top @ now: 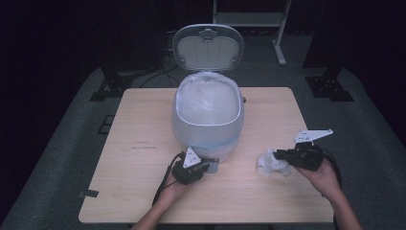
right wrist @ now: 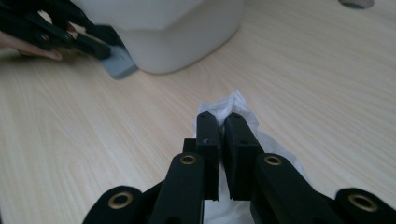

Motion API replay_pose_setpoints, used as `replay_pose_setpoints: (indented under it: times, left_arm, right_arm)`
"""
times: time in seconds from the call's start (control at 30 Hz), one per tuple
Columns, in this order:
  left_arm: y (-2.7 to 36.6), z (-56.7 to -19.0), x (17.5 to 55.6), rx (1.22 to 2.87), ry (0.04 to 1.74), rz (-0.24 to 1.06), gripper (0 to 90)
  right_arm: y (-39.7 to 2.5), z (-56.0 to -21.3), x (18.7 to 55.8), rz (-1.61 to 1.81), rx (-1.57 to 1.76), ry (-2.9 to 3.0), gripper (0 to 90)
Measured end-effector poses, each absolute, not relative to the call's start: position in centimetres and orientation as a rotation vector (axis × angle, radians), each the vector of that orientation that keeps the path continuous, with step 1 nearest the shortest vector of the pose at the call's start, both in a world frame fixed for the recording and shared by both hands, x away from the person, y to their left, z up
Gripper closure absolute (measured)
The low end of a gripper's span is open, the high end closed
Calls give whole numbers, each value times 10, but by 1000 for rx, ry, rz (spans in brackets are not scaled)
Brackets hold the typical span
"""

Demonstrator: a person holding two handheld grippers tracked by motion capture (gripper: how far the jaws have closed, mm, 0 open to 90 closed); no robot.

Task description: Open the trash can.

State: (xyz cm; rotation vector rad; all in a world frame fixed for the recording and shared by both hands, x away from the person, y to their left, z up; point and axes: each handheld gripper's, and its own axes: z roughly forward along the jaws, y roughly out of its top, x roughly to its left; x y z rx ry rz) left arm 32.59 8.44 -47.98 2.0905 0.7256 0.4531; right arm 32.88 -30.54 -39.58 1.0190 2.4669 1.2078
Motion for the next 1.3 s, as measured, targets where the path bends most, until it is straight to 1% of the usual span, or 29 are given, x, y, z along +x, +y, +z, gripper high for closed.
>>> replay_pose_setpoints:
  times: [0.13, 0.53, 1.3]
  left_arm:
    - [84, -480, 326, 2087, 725, 456, 682]
    - [84, -480, 326, 2092, 724, 458, 681]
    - [84, -480, 326, 2084, 725, 456, 681]
  right_arm:
    - [-308, -379, 324, 1281, 1016, 2441, 846]
    - [-308, -345, 318, 1382, 967, 2429, 848]
    - [-294, -301, 320, 1434, 897, 2451, 848]
